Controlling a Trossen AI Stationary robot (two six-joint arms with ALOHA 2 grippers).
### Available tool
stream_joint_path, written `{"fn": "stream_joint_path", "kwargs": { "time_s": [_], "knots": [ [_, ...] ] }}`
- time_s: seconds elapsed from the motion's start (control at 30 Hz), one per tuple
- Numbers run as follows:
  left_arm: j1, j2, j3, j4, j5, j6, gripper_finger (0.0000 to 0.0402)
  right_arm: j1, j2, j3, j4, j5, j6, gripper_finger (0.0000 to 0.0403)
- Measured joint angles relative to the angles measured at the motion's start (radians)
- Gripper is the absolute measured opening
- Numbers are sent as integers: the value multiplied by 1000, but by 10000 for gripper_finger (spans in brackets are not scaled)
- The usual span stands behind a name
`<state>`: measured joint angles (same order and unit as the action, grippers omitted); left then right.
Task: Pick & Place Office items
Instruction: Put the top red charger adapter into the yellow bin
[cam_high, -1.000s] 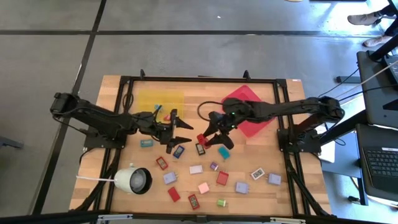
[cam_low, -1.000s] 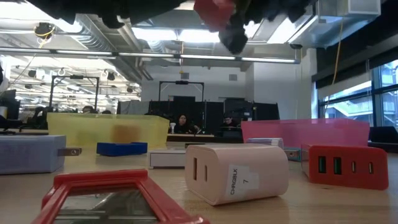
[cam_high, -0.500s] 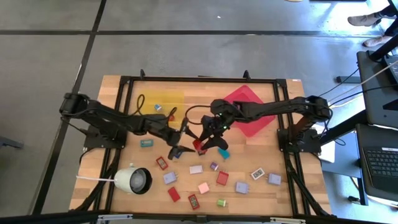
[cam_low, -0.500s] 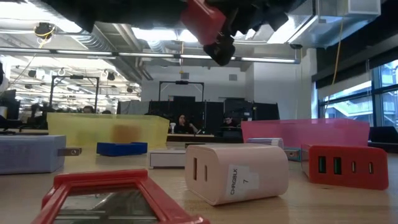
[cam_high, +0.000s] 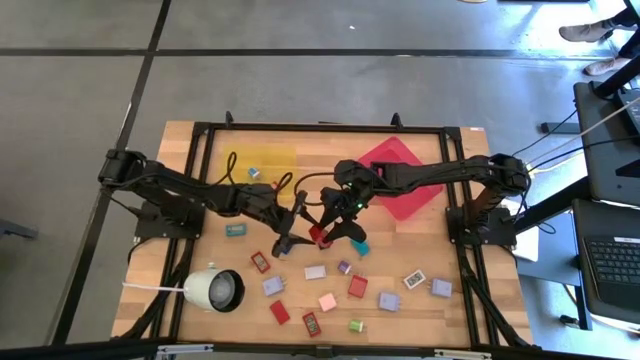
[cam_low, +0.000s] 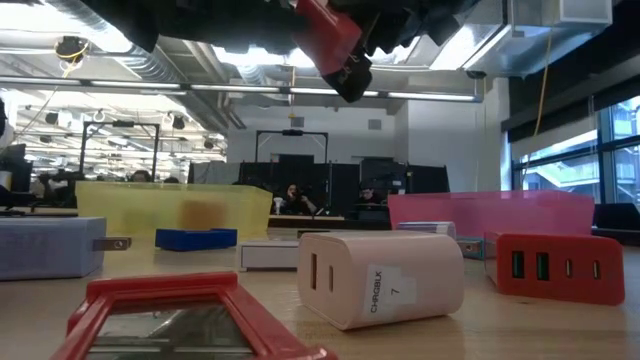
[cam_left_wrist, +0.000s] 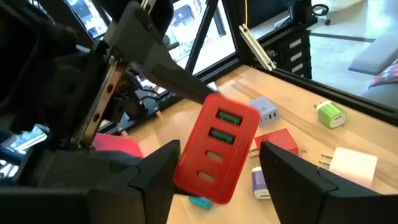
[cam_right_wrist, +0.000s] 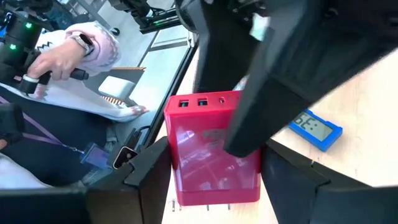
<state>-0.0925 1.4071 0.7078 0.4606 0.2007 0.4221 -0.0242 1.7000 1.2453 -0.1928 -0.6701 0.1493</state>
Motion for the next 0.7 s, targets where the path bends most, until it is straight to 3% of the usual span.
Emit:
{"fn": "stream_joint_path", "kwargs": {
  "time_s": [0.4,0.7],
  "knots": [
    [0,0,0,2,-2,59,135,0,0,0,7,-11,0,222],
    [-1,0,-1,2,2,38,134,-10,-2,0,4,0,22,302]
  ]
}}
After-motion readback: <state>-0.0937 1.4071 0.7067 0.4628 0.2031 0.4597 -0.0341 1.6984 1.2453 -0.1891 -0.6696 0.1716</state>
